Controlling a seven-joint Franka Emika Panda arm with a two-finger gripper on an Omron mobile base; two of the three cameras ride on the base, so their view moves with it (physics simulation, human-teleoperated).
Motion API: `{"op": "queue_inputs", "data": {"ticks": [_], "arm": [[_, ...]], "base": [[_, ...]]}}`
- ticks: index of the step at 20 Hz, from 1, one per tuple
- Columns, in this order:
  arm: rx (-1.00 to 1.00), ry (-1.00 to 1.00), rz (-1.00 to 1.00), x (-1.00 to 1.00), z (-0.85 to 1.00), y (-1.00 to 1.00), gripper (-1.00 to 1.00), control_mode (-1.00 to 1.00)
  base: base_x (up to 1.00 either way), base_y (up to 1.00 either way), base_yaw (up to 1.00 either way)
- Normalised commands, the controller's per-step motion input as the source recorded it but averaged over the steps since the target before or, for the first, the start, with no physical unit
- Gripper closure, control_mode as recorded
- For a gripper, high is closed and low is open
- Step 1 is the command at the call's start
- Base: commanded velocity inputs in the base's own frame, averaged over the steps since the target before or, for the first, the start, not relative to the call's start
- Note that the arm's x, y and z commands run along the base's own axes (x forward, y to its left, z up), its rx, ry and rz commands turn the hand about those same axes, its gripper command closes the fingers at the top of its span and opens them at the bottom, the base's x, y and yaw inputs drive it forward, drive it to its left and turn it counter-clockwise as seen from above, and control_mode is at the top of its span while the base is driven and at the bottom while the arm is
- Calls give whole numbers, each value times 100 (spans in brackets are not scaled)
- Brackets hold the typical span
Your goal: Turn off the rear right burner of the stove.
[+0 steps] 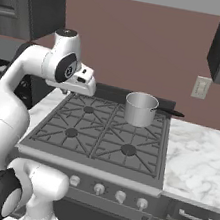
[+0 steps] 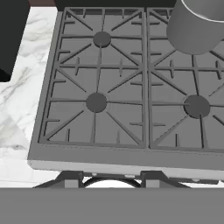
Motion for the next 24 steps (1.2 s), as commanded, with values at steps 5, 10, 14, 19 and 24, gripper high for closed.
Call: {"op": "queue_inputs", "data": {"ticks": [5, 10, 14, 19, 24], "arm": [[0, -1, 0, -20, 0, -6, -100, -100], [0, -12, 0, -43, 0, -13, -100, -100], [1, -14, 0, -53, 0, -17, -100, -100], [0, -13, 0, -56, 0, -23, -100, -100], [0, -8, 1, -45, 0, -20, -100, -100]], "base": [[0, 0, 0], [0, 0, 0], [0, 0, 0], [0, 0, 0], [0, 0, 0]]}}
